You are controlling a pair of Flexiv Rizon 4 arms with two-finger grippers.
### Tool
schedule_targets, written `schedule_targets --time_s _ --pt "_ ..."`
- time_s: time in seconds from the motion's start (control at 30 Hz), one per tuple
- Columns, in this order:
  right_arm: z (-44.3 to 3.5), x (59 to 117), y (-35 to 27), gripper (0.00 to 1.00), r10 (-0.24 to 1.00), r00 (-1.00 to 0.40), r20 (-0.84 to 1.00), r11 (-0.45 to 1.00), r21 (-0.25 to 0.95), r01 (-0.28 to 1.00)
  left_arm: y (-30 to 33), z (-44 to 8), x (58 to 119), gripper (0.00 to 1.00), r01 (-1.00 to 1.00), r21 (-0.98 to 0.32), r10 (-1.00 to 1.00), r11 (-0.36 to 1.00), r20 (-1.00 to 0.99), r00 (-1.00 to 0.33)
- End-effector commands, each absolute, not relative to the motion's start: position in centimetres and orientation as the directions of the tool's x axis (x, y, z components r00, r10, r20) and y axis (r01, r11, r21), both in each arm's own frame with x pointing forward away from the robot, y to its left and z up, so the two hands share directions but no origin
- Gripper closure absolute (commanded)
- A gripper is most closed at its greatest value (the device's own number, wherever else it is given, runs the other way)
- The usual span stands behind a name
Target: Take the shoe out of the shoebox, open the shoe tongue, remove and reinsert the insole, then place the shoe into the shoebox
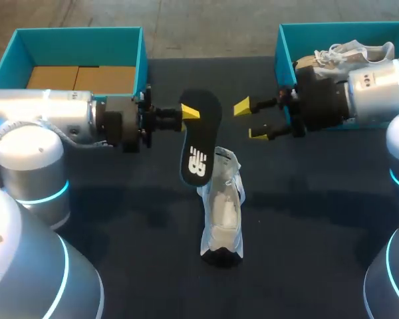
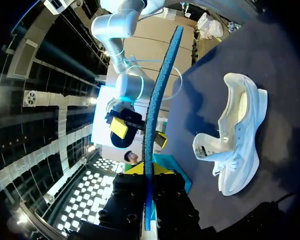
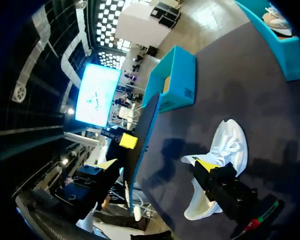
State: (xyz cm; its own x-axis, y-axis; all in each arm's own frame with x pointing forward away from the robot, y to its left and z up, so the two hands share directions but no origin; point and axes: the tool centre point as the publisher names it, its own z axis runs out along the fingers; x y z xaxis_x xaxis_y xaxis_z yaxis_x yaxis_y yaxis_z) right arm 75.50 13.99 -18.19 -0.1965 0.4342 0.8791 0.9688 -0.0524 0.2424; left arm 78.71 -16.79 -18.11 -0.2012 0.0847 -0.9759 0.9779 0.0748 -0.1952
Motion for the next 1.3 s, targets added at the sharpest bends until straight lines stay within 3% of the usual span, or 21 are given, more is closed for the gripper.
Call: schedule_targets --time_s 0.03,0.2,0.73,0.8,1.03,1.17,1.3 --pt "-17.8 74.5 12.0 0.0 0.514 -0.152 0.844 -0.064 0.214 0.975 -14.9 -17.5 77.6 1.0 0.971 -0.221 0.114 0.086 -0.966 -0.23" --pt "-17.8 74.5 12.0 0.0 0.514 -0.152 0.844 -0.064 0.214 0.975 -12.7 -17.3 76.2 1.0 0.974 -0.187 0.227 0.13 -0.95 -0.213" --pt "-17.8 74.5 12.0 0.0 0.514 -0.152 0.844 -0.064 0.214 0.975 -12.7 -17.3 76.2 1.0 0.974 -0.187 0.227 0.13 -0.95 -0.213" --pt "-17.8 74.5 12.0 0.0 0.514 -0.152 0.844 -0.064 0.214 0.975 -13.0 -17.9 75.9 1.0 0.966 -0.248 0.195 0.075 -0.946 -0.258" --pt "-19.0 72.7 9.7 0.0 0.581 -0.318 0.749 0.081 0.336 0.938 -13.1 -19.0 73.6 1.0 0.914 -0.405 0.139 -0.012 -0.906 -0.4" --pt "-19.0 71.5 8.5 0.0 0.658 -0.396 0.641 0.192 0.366 0.911 -12.9 -18.7 72.1 1.0 0.904 -0.427 0.142 -0.005 -0.895 -0.422" --pt "-18.8 70.2 7.4 0.0 0.631 -0.501 0.592 0.282 0.427 0.859 -12.9 -17.7 70.3 1.0 0.902 -0.432 0.132 0.011 -0.894 -0.429"
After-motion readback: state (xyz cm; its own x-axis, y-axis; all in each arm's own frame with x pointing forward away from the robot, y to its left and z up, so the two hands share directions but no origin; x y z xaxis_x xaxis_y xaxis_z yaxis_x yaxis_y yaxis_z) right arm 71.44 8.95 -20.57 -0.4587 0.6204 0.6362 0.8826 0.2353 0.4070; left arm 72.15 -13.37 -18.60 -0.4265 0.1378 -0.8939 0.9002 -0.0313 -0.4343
